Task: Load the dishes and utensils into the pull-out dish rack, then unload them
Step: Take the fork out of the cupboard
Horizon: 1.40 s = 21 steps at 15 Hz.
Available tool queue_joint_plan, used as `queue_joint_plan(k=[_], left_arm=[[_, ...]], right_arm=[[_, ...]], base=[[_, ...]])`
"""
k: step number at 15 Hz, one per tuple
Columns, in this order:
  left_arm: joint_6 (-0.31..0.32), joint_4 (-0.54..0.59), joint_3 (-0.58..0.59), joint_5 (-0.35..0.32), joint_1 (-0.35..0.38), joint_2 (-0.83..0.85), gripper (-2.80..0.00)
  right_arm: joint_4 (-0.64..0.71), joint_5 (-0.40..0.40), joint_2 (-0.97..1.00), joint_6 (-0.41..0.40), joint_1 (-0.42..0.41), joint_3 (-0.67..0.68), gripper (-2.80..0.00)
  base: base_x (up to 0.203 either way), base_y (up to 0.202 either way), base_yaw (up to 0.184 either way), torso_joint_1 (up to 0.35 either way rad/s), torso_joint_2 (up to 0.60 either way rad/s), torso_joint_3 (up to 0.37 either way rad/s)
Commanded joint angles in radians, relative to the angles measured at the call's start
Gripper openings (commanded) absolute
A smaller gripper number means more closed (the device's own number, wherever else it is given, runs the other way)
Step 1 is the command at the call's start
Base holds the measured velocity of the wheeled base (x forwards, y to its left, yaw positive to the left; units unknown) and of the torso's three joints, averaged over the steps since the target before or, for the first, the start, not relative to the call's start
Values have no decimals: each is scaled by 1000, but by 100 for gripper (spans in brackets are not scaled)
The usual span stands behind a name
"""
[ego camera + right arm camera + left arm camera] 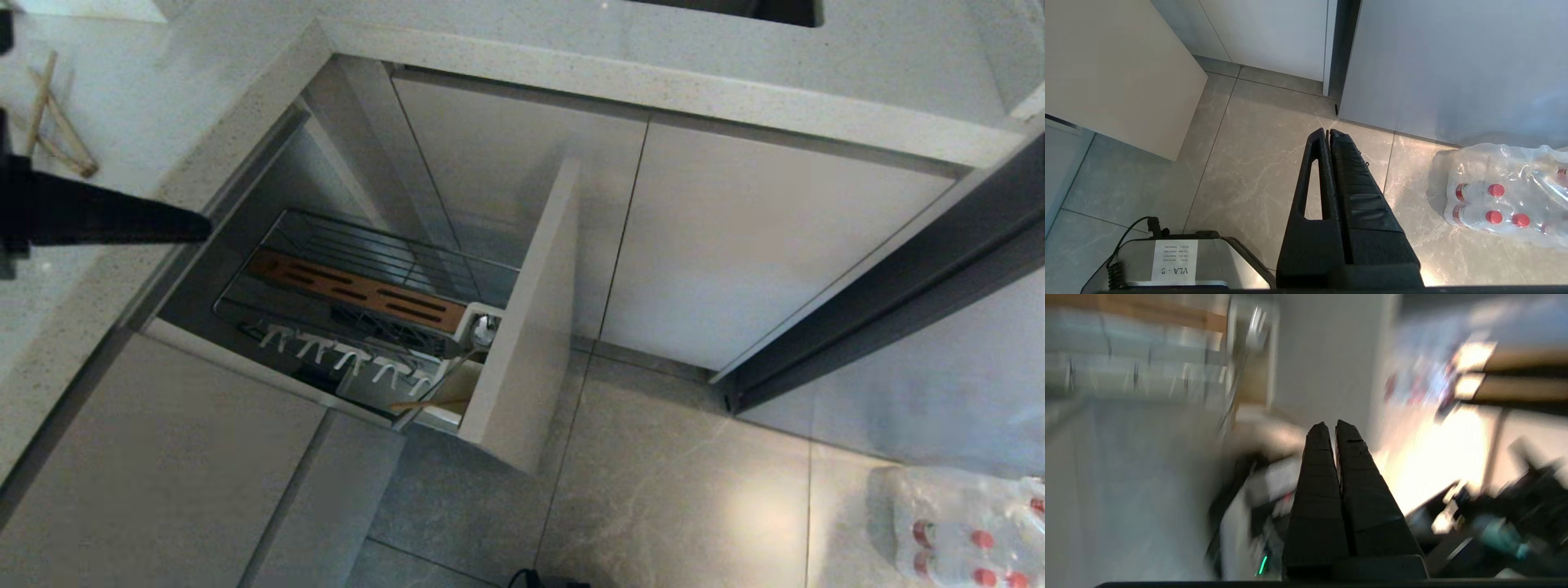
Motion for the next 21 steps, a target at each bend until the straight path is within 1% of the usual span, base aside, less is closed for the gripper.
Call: queue_joint_plan(k=[1,3,4,5,6,8,12,17,20,21], left_arm=[[51,61,3,36,-18,67,-280],[156,166,3,174,-47,132,-280],[196,193,3,200,-52,165,-280],[220,203,3,210,-61,197,-280],[230,203,0,215,-74,224,-280],[234,183,-10,217,-103,275,-280],[234,79,-10,235,-156,375,-280],[234,-6,-14,305,-226,490,-280],[233,-29,-23,352,-262,537,-280],[232,-28,-30,353,-268,547,0]], right_arm=[[0,0,2,0,0,0,-280],[0,0,2,0,0,0,-280],[0,0,2,0,0,0,-280],[0,0,2,0,0,0,-280],[0,0,2,0,0,0,-280],[0,0,1,0,0,0,-280],[0,0,0,0,0,0,-280],[0,0,2,0,0,0,-280],[0,0,2,0,0,0,-280],[0,0,2,0,0,0,-280]], base=[[0,0,0,0,0,0],[0,0,0,0,0,0],[0,0,0,0,0,0],[0,0,0,0,0,0],[0,0,0,0,0,0],[0,0,0,0,0,0],[0,0,0,0,0,0],[0,0,0,0,0,0],[0,0,0,0,0,0],[0,0,0,0,0,0]])
